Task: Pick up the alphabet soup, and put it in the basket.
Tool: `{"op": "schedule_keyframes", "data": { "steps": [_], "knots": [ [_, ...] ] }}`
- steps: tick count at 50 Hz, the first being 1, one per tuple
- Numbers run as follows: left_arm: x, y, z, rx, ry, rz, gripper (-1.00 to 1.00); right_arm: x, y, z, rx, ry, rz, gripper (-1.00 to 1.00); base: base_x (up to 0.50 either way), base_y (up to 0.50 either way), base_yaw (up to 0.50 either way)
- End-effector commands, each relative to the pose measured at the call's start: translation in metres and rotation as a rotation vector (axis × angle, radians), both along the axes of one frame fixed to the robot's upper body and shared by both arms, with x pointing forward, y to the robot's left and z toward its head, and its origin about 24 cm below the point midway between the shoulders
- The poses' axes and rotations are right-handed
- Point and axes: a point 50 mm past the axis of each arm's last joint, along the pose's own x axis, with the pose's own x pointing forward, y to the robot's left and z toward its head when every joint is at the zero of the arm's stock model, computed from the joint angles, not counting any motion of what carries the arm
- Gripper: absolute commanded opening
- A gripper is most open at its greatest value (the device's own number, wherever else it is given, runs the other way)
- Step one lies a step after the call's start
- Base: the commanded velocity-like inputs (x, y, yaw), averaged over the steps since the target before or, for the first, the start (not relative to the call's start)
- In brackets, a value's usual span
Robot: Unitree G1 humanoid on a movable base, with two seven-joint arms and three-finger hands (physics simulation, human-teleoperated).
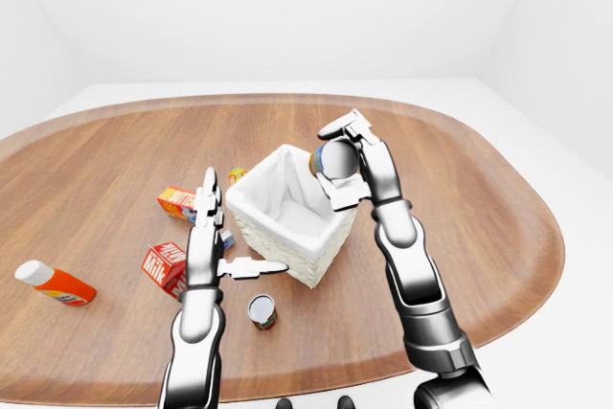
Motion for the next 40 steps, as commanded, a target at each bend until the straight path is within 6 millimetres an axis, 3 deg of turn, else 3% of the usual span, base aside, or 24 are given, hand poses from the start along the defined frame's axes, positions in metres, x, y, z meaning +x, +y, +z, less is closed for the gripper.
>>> {"op": "schedule_keyframes", "data": {
  "steps": [1,15,40],
  "knots": [
    [0.0,0.0,-0.001,0.0,0.002,0.0,1.0,0.016,0.01,-0.012,-0.043,0.07,0.001,-1.0,0.0,0.0,0.0],
    [0.0,0.0,-0.001,-0.003,0.003,-0.001,1.0,0.022,0.021,-0.016,-0.157,0.091,0.037,-1.0,0.0,0.0,0.0],
    [0.001,0.0,-0.002,-0.001,0.004,-0.001,1.0,0.021,0.036,0.0,-0.261,0.034,0.086,-1.0,0.0,0.0,0.0]
  ]
}}
